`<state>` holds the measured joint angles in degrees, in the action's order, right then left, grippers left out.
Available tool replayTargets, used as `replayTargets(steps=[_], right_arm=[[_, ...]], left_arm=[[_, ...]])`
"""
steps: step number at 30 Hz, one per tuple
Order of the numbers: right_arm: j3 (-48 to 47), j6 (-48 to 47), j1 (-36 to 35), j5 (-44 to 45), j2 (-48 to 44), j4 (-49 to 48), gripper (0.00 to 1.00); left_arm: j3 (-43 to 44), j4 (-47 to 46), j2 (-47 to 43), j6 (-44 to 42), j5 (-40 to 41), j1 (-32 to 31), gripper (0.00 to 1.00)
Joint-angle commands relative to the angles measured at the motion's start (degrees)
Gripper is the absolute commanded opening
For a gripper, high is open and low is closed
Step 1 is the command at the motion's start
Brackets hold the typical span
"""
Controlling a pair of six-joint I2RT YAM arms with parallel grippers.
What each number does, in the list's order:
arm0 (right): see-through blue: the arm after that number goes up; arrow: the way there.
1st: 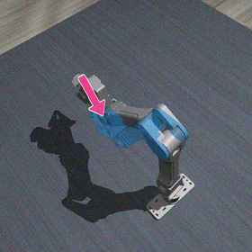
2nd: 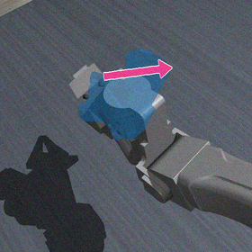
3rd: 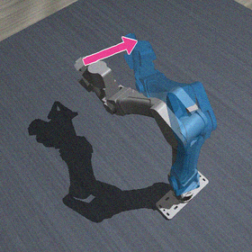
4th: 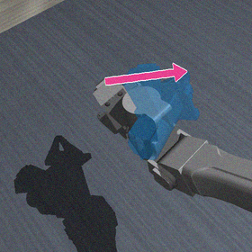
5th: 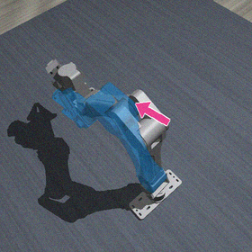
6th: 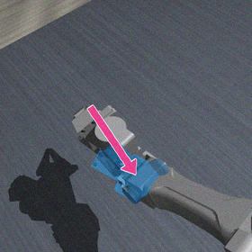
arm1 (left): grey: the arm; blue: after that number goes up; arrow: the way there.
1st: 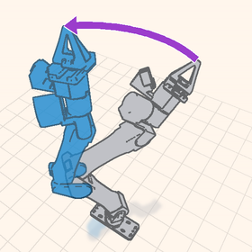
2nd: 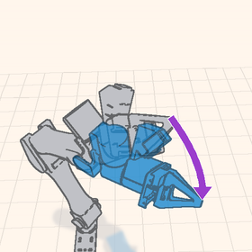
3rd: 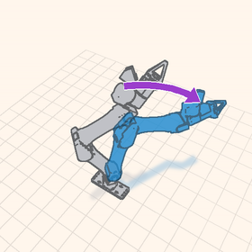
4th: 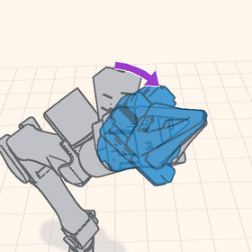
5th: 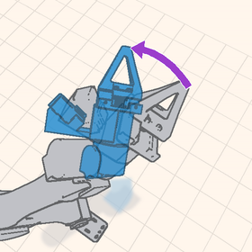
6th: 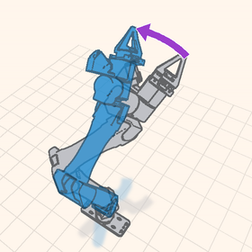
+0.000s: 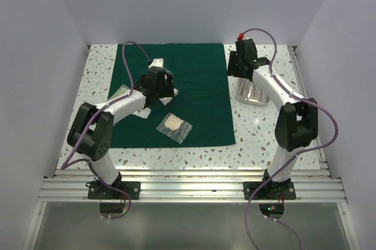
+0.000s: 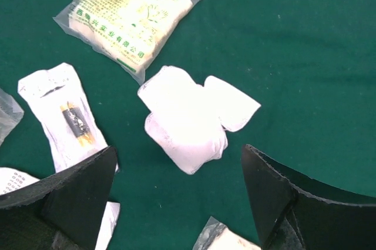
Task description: Prepare the surgical pack
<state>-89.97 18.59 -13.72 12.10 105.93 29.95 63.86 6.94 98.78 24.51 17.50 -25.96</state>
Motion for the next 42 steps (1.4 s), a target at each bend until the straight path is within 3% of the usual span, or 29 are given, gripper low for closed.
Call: replayTargets(steps=[1,7,14,21,30,35,42], right_arm=[[2.87,1.53,-4.2,-7.68,-3.45,-3.93,0.47],[5.61,5.4,-9.21,-21.49,0.23,-15.45,0.52],[2.45,12.69,-13.44,-28.79,9.72,-25.11,0.6],[0.15,19.11,-16.08,-32.23,17.99,-33.64,0.66],[-2.75,22.72,-17.66,-31.96,23.17,-37.43,0.64],[-6.52,23.25,-18.27,-32.05,26.34,-35.58,0.5],[-8.46,22.99,-19.07,-30.82,28.19,-33.12,0.49]], left_arm=[[-0.13,-0.87,0.71,0.8,-3.95,1.69,0.88],[-1.89,-2.19,0.1,1.68,-7.21,3.81,0.86],[-5.66,-4.21,-3.14,2.73,-10.03,6.44,0.81],[-14.8,-11.68,-11.32,4.4,-9.5,7.67,0.85],[-21.93,-18.36,-17.74,4.75,-7.74,7.76,0.86],[-23.34,-19.59,-17.57,5.19,-8.27,7.76,0.86],[-23.07,-19.6,-17.66,5.19,-8.88,7.76,0.85]])
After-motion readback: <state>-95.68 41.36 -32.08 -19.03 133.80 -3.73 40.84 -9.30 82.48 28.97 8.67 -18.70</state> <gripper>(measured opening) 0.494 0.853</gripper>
